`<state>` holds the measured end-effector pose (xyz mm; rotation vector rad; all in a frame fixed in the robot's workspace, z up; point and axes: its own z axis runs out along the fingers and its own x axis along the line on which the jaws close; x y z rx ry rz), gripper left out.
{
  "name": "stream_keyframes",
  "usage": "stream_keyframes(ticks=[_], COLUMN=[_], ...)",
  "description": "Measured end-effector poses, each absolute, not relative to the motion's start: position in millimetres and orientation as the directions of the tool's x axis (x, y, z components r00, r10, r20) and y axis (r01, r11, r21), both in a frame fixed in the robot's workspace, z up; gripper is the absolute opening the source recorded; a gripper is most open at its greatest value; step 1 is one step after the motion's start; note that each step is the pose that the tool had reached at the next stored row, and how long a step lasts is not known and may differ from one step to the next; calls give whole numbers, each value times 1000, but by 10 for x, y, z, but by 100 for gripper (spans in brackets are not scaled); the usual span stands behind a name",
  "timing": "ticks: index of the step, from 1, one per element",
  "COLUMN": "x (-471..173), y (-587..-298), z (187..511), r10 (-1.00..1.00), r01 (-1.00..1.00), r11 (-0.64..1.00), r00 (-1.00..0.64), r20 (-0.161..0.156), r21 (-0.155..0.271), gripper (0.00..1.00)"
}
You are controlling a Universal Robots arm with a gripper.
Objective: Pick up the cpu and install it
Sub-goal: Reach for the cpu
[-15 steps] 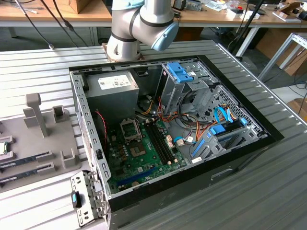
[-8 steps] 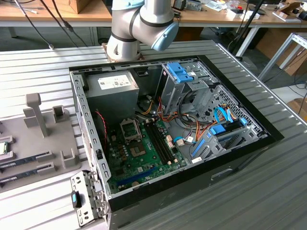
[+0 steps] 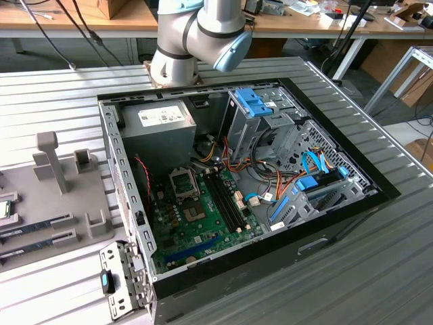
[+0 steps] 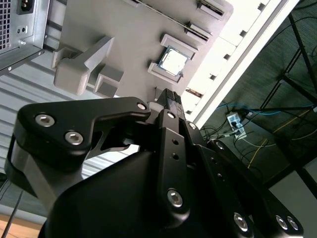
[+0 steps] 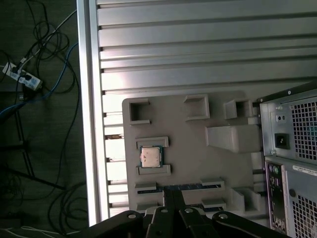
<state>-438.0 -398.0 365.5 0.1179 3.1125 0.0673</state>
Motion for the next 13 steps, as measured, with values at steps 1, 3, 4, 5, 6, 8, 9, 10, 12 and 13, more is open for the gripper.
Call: stream_keyframes(ticks=[1,3,4,5,6,8,9,10,12,13], x=[-4380,-4380,-4381,-4380,-4380,-4380,-4380,-4380,-4380,-4380], y=[-3980,-3980,-3980,-3980,-3980,-3980,-3980,-3980,-3980,-3980], z=[3653,3649,3634,3622,3615,3604,3603,3601,3598,3596], r10=[76,76,76,76,76,76,76,76,76,76], r01=[75,75,75,75,75,75,75,75,75,75], r11=[996,996,996,996,996,996,996,996,996,996], r00=[-997,-997,-997,-997,-997,-997,-997,-997,-997,-997], r20=[-24,-25,-24,-24,-24,-24,-24,-24,-24,-25], r21=[44,44,44,44,44,44,44,44,44,44], gripper=[11,11,11,11,11,11,11,11,11,11])
